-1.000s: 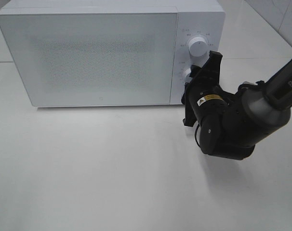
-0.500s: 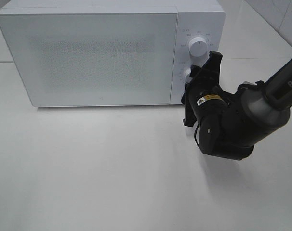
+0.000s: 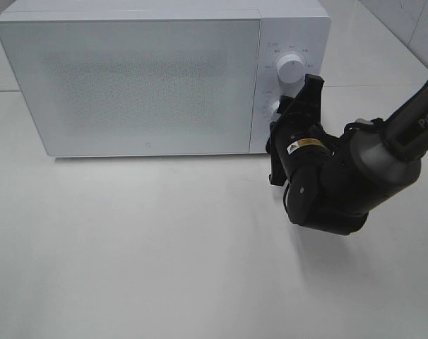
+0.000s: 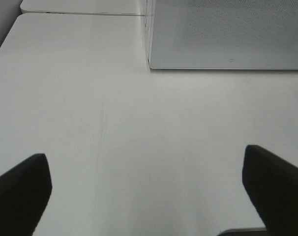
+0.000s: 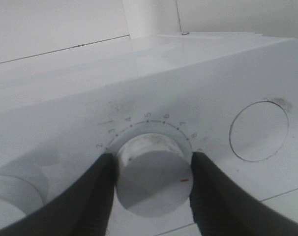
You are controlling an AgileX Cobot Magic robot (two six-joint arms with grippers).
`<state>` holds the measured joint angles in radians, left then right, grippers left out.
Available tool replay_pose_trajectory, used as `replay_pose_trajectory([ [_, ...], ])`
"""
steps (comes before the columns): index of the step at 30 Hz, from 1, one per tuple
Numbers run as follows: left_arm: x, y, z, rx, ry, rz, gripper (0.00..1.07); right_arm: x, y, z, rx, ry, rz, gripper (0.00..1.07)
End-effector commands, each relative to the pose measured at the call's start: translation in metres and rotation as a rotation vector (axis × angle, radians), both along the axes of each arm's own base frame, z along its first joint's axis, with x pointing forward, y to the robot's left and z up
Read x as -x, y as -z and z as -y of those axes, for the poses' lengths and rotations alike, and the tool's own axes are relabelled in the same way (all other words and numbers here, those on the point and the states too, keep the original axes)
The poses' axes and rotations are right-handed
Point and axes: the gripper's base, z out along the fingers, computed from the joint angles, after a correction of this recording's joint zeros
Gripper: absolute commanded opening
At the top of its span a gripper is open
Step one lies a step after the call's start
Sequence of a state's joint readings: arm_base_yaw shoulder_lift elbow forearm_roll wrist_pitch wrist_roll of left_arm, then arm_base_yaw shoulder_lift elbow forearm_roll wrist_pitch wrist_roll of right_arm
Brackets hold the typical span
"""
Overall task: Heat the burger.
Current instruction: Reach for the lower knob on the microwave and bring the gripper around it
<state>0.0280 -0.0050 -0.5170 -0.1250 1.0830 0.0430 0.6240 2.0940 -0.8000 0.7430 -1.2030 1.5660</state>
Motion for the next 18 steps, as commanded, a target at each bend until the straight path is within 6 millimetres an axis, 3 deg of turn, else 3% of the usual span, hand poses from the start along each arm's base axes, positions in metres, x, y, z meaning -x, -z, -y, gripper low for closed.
replay_pose_trajectory([
  [1, 0.002, -0.001, 0.0, 0.005, -0.005, 0.027, 0.98, -0.01, -0.032, -0.004, 0.035, -0.008, 0.248, 0.54],
  [9, 0.002, -0.001, 0.0, 0.005, -0.005, 0.027, 0.98, 0.005, -0.03, 0.003, 0.147, -0.049, 0.175, 0.64],
  [16, 0.002, -0.001, 0.0, 0.005, -0.005, 0.027, 0.98, 0.02, -0.026, 0.006, 0.201, -0.149, 0.066, 0.65],
  [18, 0.002, -0.001, 0.0, 0.005, -0.005, 0.027, 0.98, 0.029, -0.026, 0.008, 0.289, -0.211, 0.023, 0.65],
])
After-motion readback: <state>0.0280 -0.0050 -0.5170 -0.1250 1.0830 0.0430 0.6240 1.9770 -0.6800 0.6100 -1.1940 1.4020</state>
